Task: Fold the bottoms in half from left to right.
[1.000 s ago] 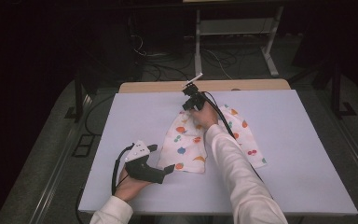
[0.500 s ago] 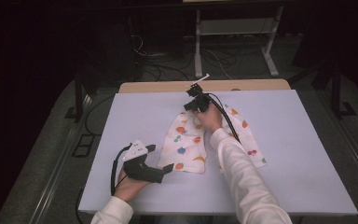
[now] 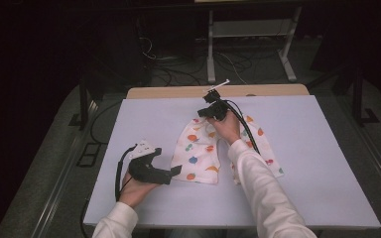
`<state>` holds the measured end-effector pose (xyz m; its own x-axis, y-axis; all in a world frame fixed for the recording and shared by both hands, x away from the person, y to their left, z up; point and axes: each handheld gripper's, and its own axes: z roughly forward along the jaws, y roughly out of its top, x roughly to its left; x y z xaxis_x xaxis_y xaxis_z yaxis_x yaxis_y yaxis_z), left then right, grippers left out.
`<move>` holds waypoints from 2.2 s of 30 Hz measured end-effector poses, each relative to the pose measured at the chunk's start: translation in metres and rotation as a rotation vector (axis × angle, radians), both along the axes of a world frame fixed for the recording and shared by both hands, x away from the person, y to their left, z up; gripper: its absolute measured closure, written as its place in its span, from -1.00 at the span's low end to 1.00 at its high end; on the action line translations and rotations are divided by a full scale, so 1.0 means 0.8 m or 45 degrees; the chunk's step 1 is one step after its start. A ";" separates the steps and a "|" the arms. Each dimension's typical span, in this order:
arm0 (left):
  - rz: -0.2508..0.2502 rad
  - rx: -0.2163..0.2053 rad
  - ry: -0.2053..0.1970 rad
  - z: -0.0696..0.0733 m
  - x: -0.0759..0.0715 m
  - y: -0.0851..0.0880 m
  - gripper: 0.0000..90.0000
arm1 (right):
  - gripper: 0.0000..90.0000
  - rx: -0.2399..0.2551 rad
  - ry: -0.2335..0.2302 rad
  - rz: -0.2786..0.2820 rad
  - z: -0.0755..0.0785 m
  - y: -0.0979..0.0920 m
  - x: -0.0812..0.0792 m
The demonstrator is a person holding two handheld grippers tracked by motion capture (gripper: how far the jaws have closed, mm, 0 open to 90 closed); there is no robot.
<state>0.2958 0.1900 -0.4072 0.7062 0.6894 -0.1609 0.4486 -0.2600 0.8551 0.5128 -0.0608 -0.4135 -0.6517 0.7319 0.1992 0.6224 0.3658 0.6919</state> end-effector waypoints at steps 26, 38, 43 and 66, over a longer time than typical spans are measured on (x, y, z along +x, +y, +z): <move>0.079 -0.009 0.233 -0.027 0.034 0.010 -0.95 | 0.96 0.035 0.000 -0.011 0.010 -0.011 -0.003; 0.084 -0.030 0.331 -0.041 0.035 0.020 -0.65 | 0.96 0.039 -0.003 -0.013 0.007 -0.015 -0.005; 0.072 -0.021 0.389 -0.050 0.036 0.025 -0.52 | 0.96 0.046 -0.004 -0.016 0.008 -0.017 -0.006; 0.026 -0.069 0.525 -0.058 0.040 0.032 0.37 | 0.96 0.065 -0.013 -0.028 0.008 -0.018 -0.006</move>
